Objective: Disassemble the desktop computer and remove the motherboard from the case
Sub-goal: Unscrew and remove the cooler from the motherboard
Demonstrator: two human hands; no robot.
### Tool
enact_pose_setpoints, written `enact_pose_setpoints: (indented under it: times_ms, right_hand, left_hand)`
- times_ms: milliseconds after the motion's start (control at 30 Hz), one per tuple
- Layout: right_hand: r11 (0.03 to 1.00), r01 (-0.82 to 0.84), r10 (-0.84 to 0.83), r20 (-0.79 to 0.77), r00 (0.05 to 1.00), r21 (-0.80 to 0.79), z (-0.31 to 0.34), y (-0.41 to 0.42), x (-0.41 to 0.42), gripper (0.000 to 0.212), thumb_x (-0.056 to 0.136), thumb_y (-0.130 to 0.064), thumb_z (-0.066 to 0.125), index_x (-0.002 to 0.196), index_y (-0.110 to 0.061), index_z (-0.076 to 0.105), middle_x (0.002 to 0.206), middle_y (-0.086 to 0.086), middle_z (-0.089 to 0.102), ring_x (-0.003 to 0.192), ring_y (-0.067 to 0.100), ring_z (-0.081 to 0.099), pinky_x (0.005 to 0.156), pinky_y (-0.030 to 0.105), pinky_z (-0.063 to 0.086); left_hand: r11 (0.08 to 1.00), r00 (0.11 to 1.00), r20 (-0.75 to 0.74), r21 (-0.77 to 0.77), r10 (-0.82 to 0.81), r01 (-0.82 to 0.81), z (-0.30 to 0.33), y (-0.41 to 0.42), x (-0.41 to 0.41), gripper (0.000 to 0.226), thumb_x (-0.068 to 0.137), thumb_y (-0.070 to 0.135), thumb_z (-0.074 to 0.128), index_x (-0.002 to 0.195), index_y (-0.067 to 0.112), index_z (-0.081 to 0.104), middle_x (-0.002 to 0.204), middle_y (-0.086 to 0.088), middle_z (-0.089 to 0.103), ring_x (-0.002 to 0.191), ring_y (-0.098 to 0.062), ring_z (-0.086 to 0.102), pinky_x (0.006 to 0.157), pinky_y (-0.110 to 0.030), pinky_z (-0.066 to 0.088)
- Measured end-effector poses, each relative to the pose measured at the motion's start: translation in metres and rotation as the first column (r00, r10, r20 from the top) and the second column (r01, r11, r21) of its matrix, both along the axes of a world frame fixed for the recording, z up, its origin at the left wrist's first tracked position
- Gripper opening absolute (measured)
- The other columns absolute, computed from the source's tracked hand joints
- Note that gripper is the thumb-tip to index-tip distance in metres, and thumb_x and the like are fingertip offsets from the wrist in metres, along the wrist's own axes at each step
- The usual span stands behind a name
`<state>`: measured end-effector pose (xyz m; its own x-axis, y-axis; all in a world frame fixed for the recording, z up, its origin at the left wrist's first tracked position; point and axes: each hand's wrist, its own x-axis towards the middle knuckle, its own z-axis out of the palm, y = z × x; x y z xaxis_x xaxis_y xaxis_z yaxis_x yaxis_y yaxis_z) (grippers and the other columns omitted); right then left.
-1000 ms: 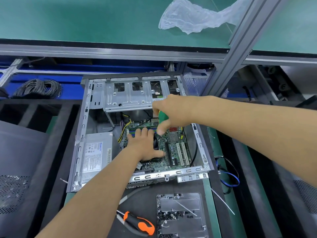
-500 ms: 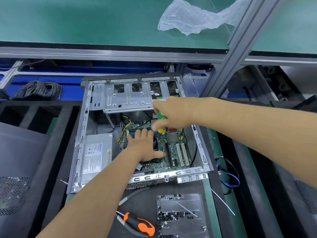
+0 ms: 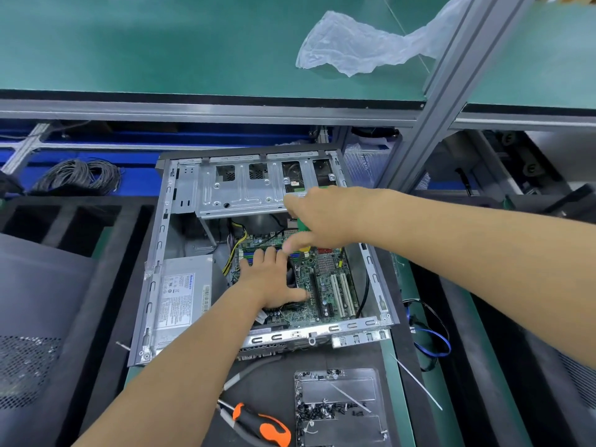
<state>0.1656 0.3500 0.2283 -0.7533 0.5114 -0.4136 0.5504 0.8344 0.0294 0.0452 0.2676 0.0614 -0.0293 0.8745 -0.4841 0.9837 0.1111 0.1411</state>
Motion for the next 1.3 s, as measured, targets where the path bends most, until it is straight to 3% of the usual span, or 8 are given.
enact_pose_setpoints:
  times_ms: [100,367,533,667,767,900,1033,1300]
  right_hand:
    - [0.997,0.004,-0.003,-0.016,1.0,0.075,-0.002,-0.001,-0.002,0.039,0.099,-0.05,0.047,0.114,-0.013,0.044,0.083,0.003,0.041,0.066,0.025,0.043,0.055,0.034,0.035]
    - [0.986,-0.031,0.009,-0.13,0.991,-0.166,0.005,0.002,-0.002,0.031,0.086,-0.038,0.071,0.098,-0.028,0.043,0.106,0.004,0.054,0.097,0.028,0.056,0.078,0.044,0.051]
    - [0.996,0.088,-0.086,-0.069,0.994,0.018,0.004,-0.005,-0.003,0.06,0.084,-0.075,0.047,0.098,-0.017,0.04,0.074,-0.002,0.028,0.067,0.023,0.041,0.047,0.031,0.024]
    - [0.998,-0.053,0.053,-0.006,0.999,0.036,0.008,-0.008,-0.01,0.036,0.099,-0.047,0.049,0.113,-0.014,0.048,0.081,0.003,0.04,0.075,0.027,0.047,0.051,0.034,0.035]
    - [0.984,-0.17,0.174,0.092,0.98,-0.045,0.009,-0.007,-0.012,0.021,0.098,-0.026,0.055,0.116,-0.02,0.046,0.107,0.005,0.049,0.094,0.028,0.056,0.073,0.043,0.05]
    - [1.0,0.019,-0.018,0.063,0.998,-0.021,0.01,-0.01,-0.013,0.057,0.089,-0.064,0.052,0.121,-0.017,0.043,0.082,-0.001,0.037,0.082,0.026,0.049,0.056,0.037,0.039]
    - [0.971,-0.109,0.078,0.151,0.986,0.215,0.01,-0.011,-0.012,0.05,0.102,-0.051,0.035,0.121,-0.008,0.052,0.098,0.011,0.053,0.078,0.026,0.042,0.056,0.035,0.036]
    - [0.986,-0.098,0.078,-0.148,0.986,-0.134,0.002,-0.002,-0.005,0.032,0.089,-0.04,0.067,0.108,-0.021,0.051,0.109,0.0,0.05,0.1,0.021,0.05,0.067,0.031,0.034]
  left_hand:
    - [1.0,1.0,0.015,0.013,0.01,-0.01,0.001,-0.001,0.0,0.106,0.071,0.085,0.046,0.147,0.017,0.019,0.149,-0.007,0.023,0.137,-0.032,0.021,0.109,-0.061,0.021]
    - [0.999,0.997,0.079,0.041,-0.001,-0.003,0.014,-0.005,-0.003,0.112,0.066,0.086,0.055,0.147,0.016,0.022,0.148,-0.005,0.032,0.136,-0.029,0.027,0.11,-0.055,0.025]
    - [0.992,0.99,0.08,0.059,-0.114,0.109,0.022,-0.008,-0.011,0.128,0.056,0.076,0.074,0.152,0.017,0.013,0.149,-0.005,0.031,0.136,-0.029,0.029,0.11,-0.047,0.029]
    - [0.984,0.988,0.032,0.098,-0.154,0.15,0.019,-0.01,-0.018,0.112,0.07,0.057,0.076,0.154,0.014,0.016,0.148,-0.006,0.036,0.134,-0.028,0.036,0.108,-0.042,0.034]
    - [0.98,0.986,0.013,0.113,-0.164,0.162,0.017,-0.011,-0.016,0.108,0.072,0.052,0.074,0.154,0.013,0.015,0.15,-0.007,0.035,0.134,-0.028,0.037,0.105,-0.041,0.035]
    - [0.98,0.989,0.022,0.135,-0.149,0.145,0.015,-0.012,-0.016,0.104,0.071,0.051,0.075,0.152,0.015,0.02,0.144,-0.006,0.04,0.127,-0.028,0.042,0.099,-0.038,0.038]
    - [0.978,0.987,-0.002,0.135,-0.159,0.157,0.015,-0.012,-0.016,0.107,0.073,0.053,0.073,0.154,0.013,0.017,0.15,-0.005,0.034,0.135,-0.026,0.034,0.107,-0.039,0.034]
    - [0.977,0.986,-0.015,0.137,-0.164,0.164,0.016,-0.012,-0.014,0.106,0.073,0.052,0.073,0.154,0.013,0.015,0.151,-0.005,0.033,0.134,-0.028,0.035,0.106,-0.041,0.034]
